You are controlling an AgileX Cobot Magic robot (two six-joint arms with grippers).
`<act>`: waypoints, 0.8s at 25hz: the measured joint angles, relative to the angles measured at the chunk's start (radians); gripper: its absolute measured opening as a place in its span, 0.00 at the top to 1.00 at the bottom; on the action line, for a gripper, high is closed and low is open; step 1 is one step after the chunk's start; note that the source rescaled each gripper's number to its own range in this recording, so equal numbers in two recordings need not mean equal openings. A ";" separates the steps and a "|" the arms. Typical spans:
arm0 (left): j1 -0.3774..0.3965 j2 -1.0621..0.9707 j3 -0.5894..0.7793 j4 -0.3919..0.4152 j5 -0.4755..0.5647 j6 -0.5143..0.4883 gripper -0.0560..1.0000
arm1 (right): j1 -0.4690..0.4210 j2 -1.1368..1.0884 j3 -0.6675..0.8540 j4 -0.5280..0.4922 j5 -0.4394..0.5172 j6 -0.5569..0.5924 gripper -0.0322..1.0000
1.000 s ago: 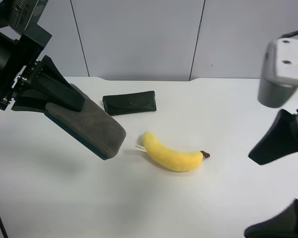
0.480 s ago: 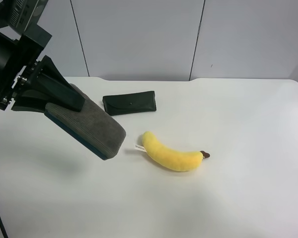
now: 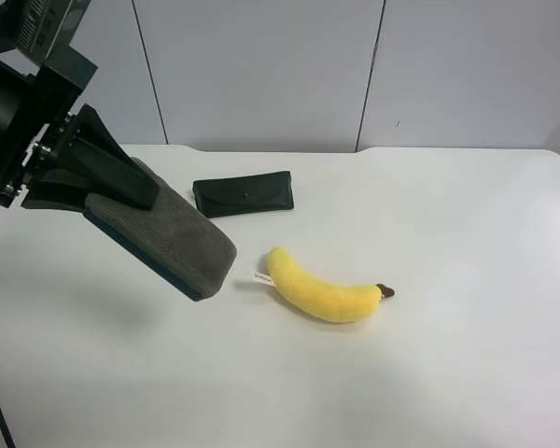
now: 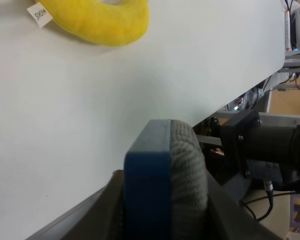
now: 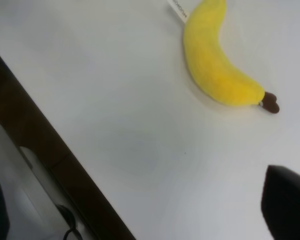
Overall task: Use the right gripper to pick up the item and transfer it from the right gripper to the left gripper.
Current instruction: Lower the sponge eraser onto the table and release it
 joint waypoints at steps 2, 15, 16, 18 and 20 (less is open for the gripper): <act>0.000 0.000 0.000 0.000 -0.001 0.000 0.92 | 0.000 0.000 0.000 0.000 0.000 0.000 0.01; 0.000 0.000 0.000 0.001 -0.017 0.000 0.92 | -0.317 -0.119 0.004 0.002 0.000 0.001 0.01; 0.000 0.000 0.000 0.001 -0.017 0.000 0.92 | -0.359 -0.143 0.004 0.002 0.000 0.001 0.01; 0.000 0.000 0.000 0.001 -0.017 0.000 0.92 | -0.460 -0.175 0.004 0.002 0.000 0.001 0.01; 0.000 0.000 0.000 0.001 -0.017 0.001 0.92 | -0.545 -0.198 0.004 0.002 0.000 0.001 0.01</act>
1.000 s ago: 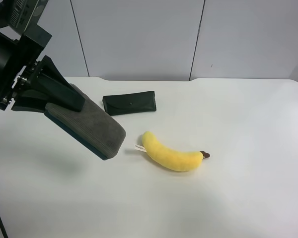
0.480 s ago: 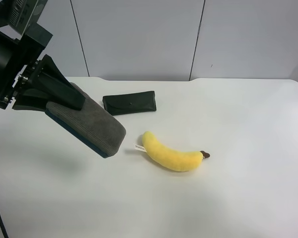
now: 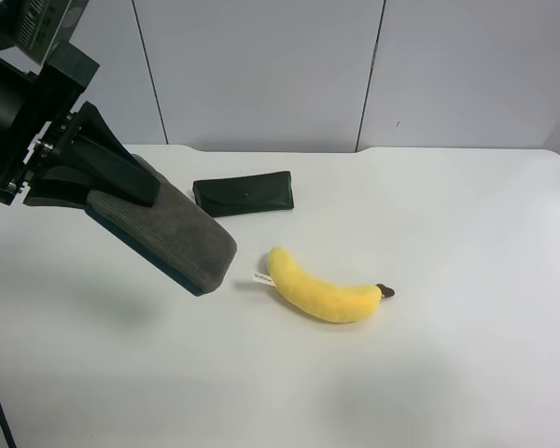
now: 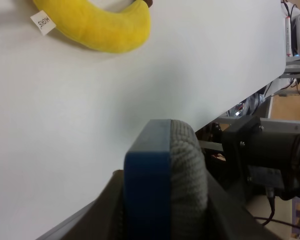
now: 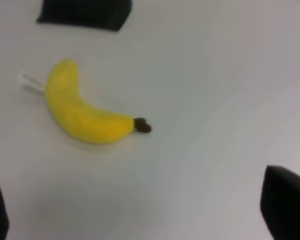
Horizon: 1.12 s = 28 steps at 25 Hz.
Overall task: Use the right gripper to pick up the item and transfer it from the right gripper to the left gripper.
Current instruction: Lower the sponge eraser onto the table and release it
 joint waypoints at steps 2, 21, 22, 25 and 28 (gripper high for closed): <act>0.000 0.000 0.000 0.000 -0.002 0.016 0.92 | -0.077 -0.024 0.000 0.000 0.000 0.001 0.01; 0.019 0.156 -0.001 0.240 -0.320 0.101 0.92 | -0.184 -0.038 0.001 0.007 0.000 0.002 0.01; 0.029 0.183 -0.001 0.236 -0.321 0.119 0.92 | -0.184 -0.038 0.001 0.007 0.000 0.002 0.01; 0.083 0.264 -0.001 0.198 -0.322 0.202 0.92 | -0.184 -0.038 0.001 0.007 0.000 0.002 0.01; 0.160 0.331 -0.001 0.136 -0.327 0.301 0.92 | -0.184 -0.038 0.001 0.007 0.000 0.002 0.01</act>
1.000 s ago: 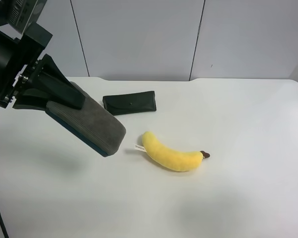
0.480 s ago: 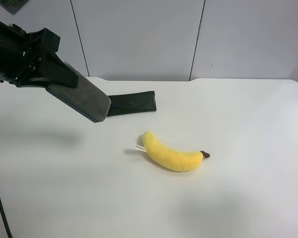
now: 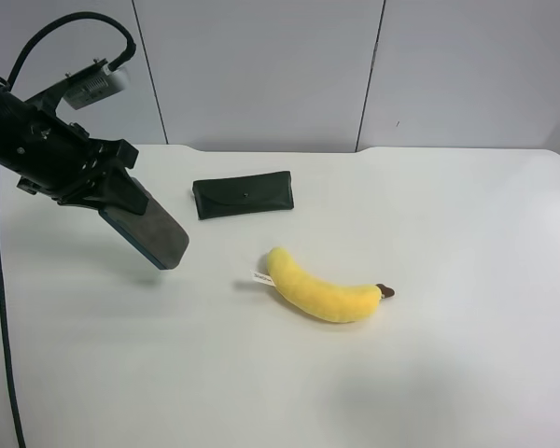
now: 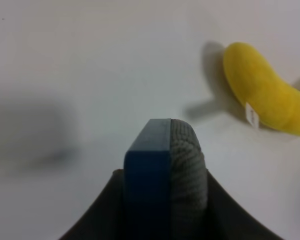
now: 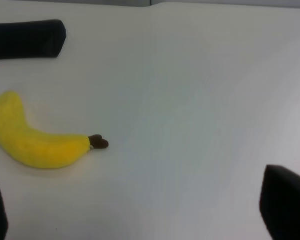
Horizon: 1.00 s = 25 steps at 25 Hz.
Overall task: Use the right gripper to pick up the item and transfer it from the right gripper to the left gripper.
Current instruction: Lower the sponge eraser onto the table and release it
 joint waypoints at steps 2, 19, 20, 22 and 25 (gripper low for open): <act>0.049 0.033 0.000 -0.032 -0.005 0.052 0.92 | 0.000 0.000 0.000 0.000 0.000 0.000 0.01; 0.179 0.124 0.000 -0.068 -0.065 0.254 0.92 | 0.000 0.000 0.000 0.000 0.000 0.000 0.01; 0.179 0.124 0.000 -0.068 -0.065 0.254 0.92 | 0.000 0.000 0.000 0.000 0.000 0.000 0.01; 0.179 0.124 0.000 -0.057 -0.065 0.258 0.92 | 0.000 0.000 0.000 0.000 0.000 0.000 0.01; 0.179 0.124 0.000 -0.003 -0.064 0.262 0.78 | 0.000 0.000 0.000 0.000 0.000 0.000 0.01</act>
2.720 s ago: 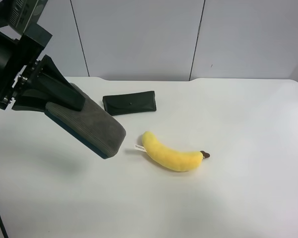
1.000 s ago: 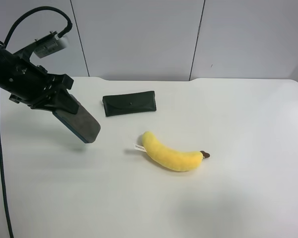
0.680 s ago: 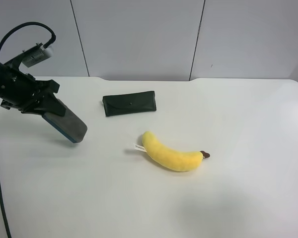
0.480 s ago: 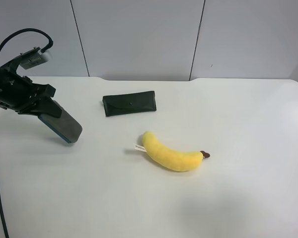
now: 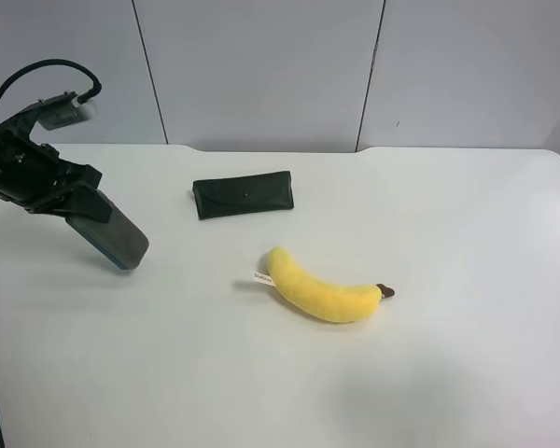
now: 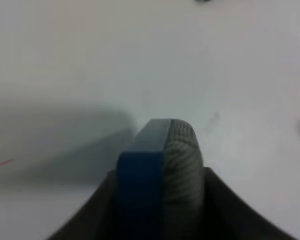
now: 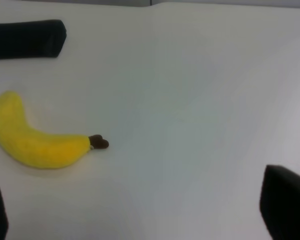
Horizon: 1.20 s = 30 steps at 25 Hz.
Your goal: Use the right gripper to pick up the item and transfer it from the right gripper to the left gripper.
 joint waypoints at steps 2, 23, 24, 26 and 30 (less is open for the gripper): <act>0.000 0.000 0.000 0.027 -0.005 -0.014 0.42 | 0.000 0.000 0.000 0.000 0.000 0.000 0.01; 0.001 -0.369 0.000 0.022 0.094 -0.076 0.00 | 0.000 0.000 0.000 0.000 0.000 0.000 0.01; 0.001 -0.414 -0.001 0.023 0.128 -0.080 0.00 | 0.000 0.000 0.000 0.000 0.000 0.000 0.01; 0.001 -0.522 0.000 0.025 0.181 -0.099 0.00 | 0.000 0.000 0.000 0.000 0.000 0.000 0.01; 0.001 -0.733 -0.001 0.064 0.244 -0.184 0.00 | 0.000 0.000 0.000 0.000 0.000 0.000 0.01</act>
